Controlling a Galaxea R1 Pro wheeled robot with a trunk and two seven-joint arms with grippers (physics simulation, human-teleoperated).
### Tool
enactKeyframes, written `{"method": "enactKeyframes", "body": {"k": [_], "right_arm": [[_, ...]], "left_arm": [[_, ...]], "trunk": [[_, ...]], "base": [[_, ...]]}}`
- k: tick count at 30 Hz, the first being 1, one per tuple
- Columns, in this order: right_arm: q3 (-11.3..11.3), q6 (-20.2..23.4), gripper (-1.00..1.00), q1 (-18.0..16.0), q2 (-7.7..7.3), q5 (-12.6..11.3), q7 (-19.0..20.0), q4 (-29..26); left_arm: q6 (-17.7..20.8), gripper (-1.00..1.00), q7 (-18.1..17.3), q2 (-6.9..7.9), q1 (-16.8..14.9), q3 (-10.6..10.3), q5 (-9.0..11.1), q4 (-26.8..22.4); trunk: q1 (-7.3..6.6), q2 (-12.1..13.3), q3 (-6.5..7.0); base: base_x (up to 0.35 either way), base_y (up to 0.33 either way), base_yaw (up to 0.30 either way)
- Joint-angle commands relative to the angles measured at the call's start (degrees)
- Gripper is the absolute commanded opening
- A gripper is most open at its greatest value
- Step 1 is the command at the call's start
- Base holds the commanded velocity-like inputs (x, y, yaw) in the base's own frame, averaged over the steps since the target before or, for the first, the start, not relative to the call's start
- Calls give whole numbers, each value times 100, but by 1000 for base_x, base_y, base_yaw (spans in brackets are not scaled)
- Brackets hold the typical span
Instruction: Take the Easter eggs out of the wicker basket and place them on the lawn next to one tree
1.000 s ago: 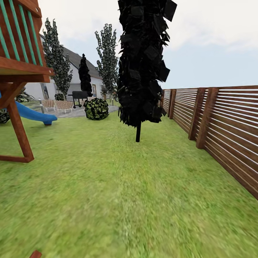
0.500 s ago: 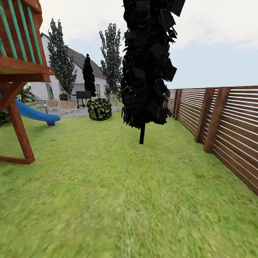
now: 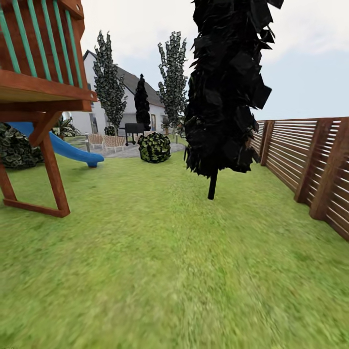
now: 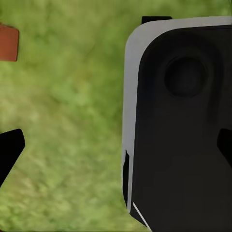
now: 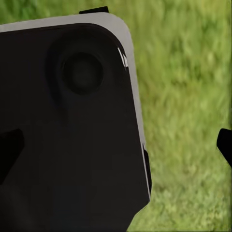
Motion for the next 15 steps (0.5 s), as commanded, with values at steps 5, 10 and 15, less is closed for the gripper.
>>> {"method": "enactKeyframes", "body": {"k": [5,10,15], "right_arm": [[15,-13,100,-9,-11,-43,5,16],[18,-13,100,-9,-23,-42,9,16],[18,-13,100,-9,-27,-42,3,16]], "left_arm": [[1,100,4,-4,4,5,2,-13],[1,100,4,-5,4,5,1,-13],[1,100,4,-1,4,5,1,-13]], "trunk": [[3,-2,-5],[3,-2,-5],[3,-2,-5]], "base": [[325,0,236],[325,0,51],[325,0,219]]}}
